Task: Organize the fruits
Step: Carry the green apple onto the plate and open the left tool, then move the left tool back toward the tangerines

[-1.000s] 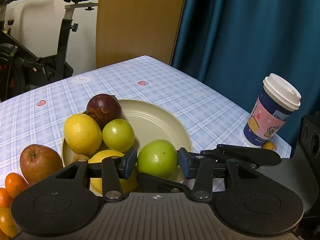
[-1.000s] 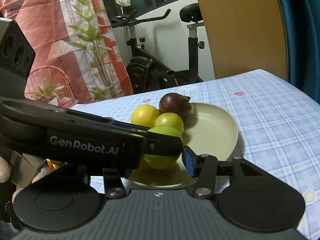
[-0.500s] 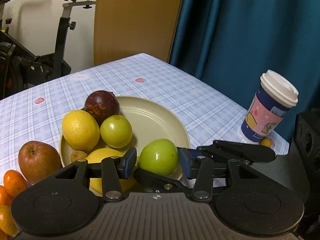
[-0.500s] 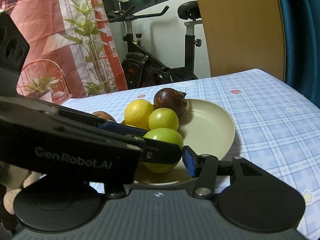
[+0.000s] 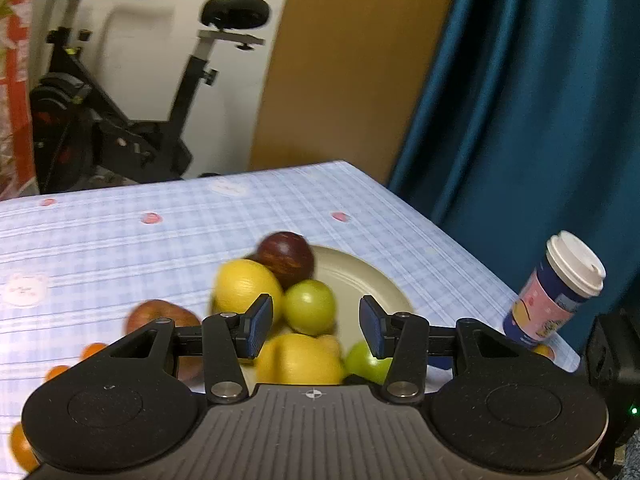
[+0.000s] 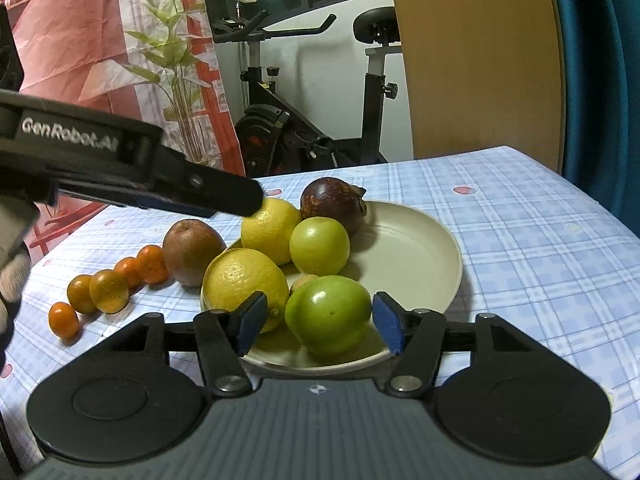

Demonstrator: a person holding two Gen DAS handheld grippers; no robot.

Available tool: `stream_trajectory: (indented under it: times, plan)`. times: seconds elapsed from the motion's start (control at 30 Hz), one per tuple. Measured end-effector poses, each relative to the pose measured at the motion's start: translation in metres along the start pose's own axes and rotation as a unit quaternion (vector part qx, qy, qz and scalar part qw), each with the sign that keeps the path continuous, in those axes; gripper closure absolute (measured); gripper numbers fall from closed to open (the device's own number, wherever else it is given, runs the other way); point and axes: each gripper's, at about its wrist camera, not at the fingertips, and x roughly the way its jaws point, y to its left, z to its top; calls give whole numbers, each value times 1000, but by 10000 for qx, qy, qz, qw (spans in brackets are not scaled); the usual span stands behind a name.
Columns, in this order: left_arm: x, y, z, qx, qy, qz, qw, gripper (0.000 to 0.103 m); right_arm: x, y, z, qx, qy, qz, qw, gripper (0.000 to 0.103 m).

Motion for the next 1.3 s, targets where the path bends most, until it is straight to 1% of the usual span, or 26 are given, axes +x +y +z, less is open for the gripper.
stream_trajectory:
  times: [0.03, 0.17, 0.3, 0.4, 0.53, 0.67, 0.83, 0.87, 0.97, 1.07, 1.2, 1.3]
  plan:
    - [-4, 4, 0, -39, -34, 41, 10000, 52, 0, 1, 0, -32, -23, -2, 10000, 37]
    - [-23, 26, -1, -202, -171, 234, 9994, 48, -6, 6, 1, -167, -244, 22, 9996, 35]
    - [-42, 53, -8, -380, -225, 455, 9980, 48, -10, 12, 4, -301, -454, 78, 9985, 34]
    - [-59, 76, -15, -536, -246, 703, 9958, 48, -14, 17, 5, -372, -597, 183, 9974, 34]
    - [-85, 109, -26, -911, -271, 1036, 9901, 48, -15, 27, 6, -546, -684, 390, 9954, 34]
    - [-108, 134, -36, -1171, -254, 1295, 9843, 48, -10, 37, 6, -707, -620, 581, 9939, 34]
    - [-117, 148, -47, -1448, -242, 1395, 9793, 48, 4, 58, 8, -969, -447, 924, 9900, 34]
    - [-117, 149, -49, -1462, -187, 1444, 9785, 48, 7, 63, 9, -1000, -405, 1000, 9891, 34]
    - [-118, 150, -57, -1600, -186, 1383, 9772, 48, 17, 80, 11, -1081, -278, 1243, 9860, 34]
    - [-119, 150, -62, -1593, -193, 1375, 9774, 48, 32, 98, 14, -1138, -112, 1506, 9820, 35]
    - [-122, 155, -61, -1703, -336, 1277, 9765, 49, 53, 123, 13, -1292, 119, 1784, 9754, 35]
    - [-118, 156, -58, -1671, -371, 1193, 9780, 49, 72, 139, 11, -1482, 307, 1886, 9703, 36]
